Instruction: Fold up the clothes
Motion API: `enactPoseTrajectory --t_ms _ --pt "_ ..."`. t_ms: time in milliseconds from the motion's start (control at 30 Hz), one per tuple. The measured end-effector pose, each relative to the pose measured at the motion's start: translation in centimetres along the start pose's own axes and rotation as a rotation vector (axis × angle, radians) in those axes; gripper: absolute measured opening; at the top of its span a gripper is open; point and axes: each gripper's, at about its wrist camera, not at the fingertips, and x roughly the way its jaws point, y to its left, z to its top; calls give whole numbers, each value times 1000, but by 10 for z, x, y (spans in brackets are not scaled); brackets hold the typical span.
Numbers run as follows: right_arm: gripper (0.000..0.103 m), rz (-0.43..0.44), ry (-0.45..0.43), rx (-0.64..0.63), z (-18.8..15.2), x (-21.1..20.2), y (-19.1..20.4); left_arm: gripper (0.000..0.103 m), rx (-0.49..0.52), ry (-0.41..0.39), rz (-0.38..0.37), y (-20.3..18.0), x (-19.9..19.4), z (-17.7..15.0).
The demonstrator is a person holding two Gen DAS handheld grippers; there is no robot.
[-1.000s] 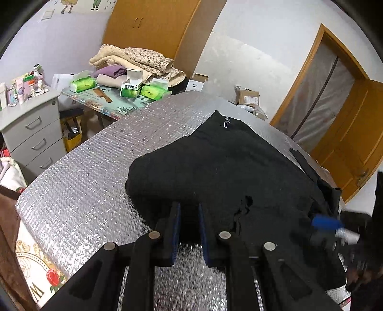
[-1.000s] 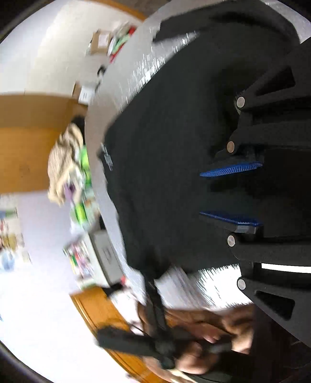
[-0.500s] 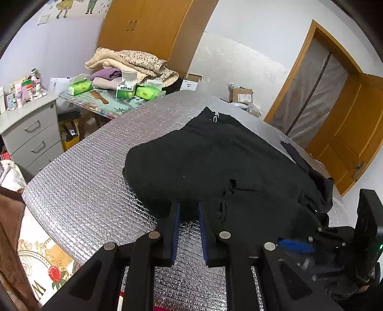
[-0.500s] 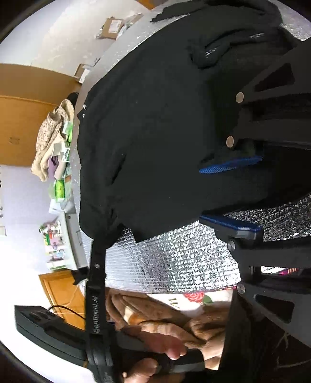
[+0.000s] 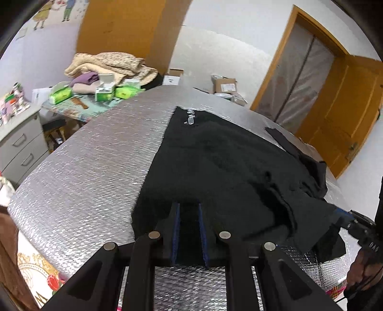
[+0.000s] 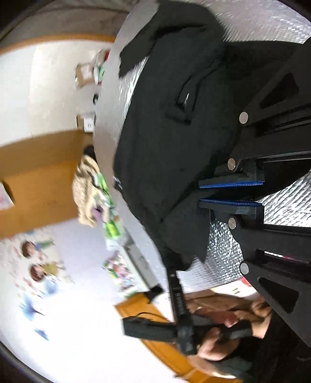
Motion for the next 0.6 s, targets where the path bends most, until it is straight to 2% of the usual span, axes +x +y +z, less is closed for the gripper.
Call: enactPoseTrajectory --t_ms 167,267,333,433,500,600 --pt "10 8 14 82 -16 -10 -17 16 52 37 -25 -21 15 -2" --pt "13 11 52 99 -27 -5 -18 16 57 100 17 -21 36 -8" --pt "14 1 79 84 -33 -3 -16 16 67 77 20 -20 35 -12" --pt "26 -14 89 42 -39 -1 -10 7 108 61 53 -21 36 -14" --pt "27 -17 88 23 -38 1 -7 6 150 42 74 -19 37 -15" --pt "27 -18 99 5 -33 10 1 5 150 28 98 -11 38 -12"
